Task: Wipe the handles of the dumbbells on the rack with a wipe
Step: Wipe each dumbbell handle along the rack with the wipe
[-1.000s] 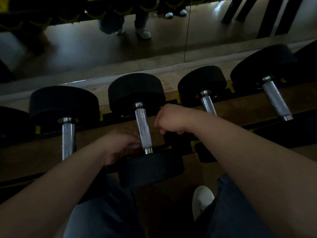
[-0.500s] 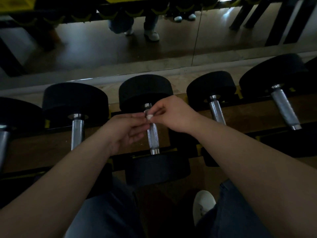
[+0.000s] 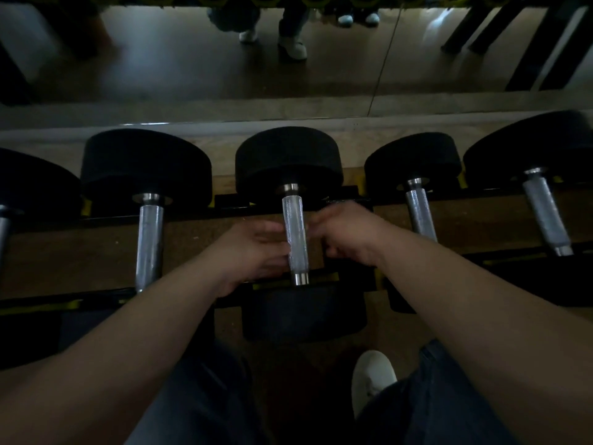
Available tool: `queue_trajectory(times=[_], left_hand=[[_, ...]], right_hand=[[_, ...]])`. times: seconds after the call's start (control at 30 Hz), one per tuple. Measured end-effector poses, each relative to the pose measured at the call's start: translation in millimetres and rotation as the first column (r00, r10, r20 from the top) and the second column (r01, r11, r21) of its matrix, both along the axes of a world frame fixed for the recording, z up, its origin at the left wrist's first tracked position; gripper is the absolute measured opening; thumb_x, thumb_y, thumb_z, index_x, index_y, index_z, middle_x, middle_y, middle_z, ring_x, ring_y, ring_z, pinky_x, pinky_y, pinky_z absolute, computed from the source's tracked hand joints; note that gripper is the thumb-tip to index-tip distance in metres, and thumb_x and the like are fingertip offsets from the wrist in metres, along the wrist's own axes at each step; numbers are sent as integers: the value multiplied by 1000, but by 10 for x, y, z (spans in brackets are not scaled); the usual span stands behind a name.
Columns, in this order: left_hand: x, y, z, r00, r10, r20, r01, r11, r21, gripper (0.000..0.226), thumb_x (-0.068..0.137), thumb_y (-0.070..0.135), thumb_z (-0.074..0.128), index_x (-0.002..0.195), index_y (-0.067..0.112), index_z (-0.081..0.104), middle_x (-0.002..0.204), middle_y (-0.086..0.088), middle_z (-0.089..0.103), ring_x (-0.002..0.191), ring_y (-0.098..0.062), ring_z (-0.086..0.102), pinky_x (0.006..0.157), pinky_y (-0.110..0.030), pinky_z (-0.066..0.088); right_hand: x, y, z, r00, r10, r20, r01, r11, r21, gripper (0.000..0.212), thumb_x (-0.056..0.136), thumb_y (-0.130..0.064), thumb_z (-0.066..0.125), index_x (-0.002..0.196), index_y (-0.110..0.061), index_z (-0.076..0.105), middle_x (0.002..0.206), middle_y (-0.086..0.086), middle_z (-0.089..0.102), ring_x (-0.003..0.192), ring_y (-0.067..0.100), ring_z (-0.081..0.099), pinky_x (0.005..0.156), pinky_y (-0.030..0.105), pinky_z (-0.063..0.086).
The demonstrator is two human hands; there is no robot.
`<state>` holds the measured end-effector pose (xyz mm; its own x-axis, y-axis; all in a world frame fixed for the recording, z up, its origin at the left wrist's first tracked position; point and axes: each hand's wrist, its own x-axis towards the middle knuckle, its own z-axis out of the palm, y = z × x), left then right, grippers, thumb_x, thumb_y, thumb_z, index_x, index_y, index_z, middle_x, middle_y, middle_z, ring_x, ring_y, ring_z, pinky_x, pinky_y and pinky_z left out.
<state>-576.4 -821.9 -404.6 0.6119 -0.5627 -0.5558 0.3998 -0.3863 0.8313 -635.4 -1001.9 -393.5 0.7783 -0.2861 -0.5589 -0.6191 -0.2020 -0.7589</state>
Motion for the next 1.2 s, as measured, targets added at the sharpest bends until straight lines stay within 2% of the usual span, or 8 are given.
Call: queue_trajectory(times=[0.1, 0.23, 0.33, 0.57, 0.83, 1.0, 1.1, 1.2], left_hand=[[6, -6, 4, 1000, 8, -2, -8, 1000, 6, 46, 89, 10, 74, 132, 13, 56, 110, -12, 74, 96, -26, 75, 87, -38, 60], [20, 34, 72, 998, 63, 24, -63, 998, 5, 40, 91, 12, 71, 129, 18, 61, 108, -7, 75, 95, -18, 74, 80, -33, 62], [52, 140, 207, 994, 97, 60, -96, 995, -19, 34, 91, 13, 71, 122, 25, 64, 112, 1, 72, 97, -12, 73, 77, -29, 61], [279, 871, 532, 944, 132, 304, -134, 991, -12, 22, 94, 15, 67, 106, 33, 67, 102, 7, 75, 88, -3, 73, 77, -25, 60], [514, 1646, 284, 758, 181, 626, -306, 947, 97, 29, 84, 14, 73, 102, 38, 70, 101, 12, 72, 94, -1, 66, 89, -28, 55], [500, 1702, 140, 847, 234, 477, -324, 939, 114, 61, 83, 11, 70, 137, 34, 55, 123, 8, 62, 114, -8, 59, 98, -31, 50], [513, 1659, 135, 884, 191, 426, -267, 956, 124, 57, 85, 6, 66, 136, 31, 55, 113, 12, 66, 106, -4, 63, 89, -24, 52], [523, 1660, 150, 889, 218, 403, -286, 951, 115, 58, 82, 5, 67, 134, 30, 59, 112, 11, 71, 106, -5, 66, 95, -35, 55]], right_hand=[[89, -4, 73, 930, -303, 208, 274, 948, 160, 9, 87, -15, 77, 91, -23, 76, 88, -2, 73, 74, 9, 63, 52, 23, 47], [-20, 79, 298, 922, -181, 343, 122, 975, 187, 15, 90, -12, 73, 103, -20, 76, 89, 0, 74, 58, 1, 56, 49, 22, 41], [-33, 233, 387, 927, -159, 341, 62, 958, 278, 21, 91, -10, 71, 112, -15, 74, 96, 8, 76, 71, 9, 64, 52, 23, 44], [237, 765, 442, 940, -46, 337, -18, 983, 183, 16, 88, -18, 74, 101, -26, 77, 101, 1, 76, 72, 6, 60, 56, 26, 45], [626, 1581, 333, 854, 340, 394, -206, 916, -345, 4, 93, -32, 70, 96, -33, 73, 86, -17, 71, 83, -8, 64, 69, 7, 44], [919, 1893, 99, 791, 468, 395, -151, 775, -614, 15, 97, -31, 63, 108, -28, 71, 103, -10, 70, 93, 4, 65, 82, 25, 56], [966, 1918, 63, 782, 516, 349, -173, 719, -673, 16, 95, -29, 64, 108, -29, 73, 107, -4, 68, 93, 10, 65, 85, 29, 56], [788, 1962, 72, 727, 645, 236, -365, 654, -663, 10, 89, -22, 71, 97, -23, 76, 97, -3, 66, 86, 12, 64, 81, 29, 55]])
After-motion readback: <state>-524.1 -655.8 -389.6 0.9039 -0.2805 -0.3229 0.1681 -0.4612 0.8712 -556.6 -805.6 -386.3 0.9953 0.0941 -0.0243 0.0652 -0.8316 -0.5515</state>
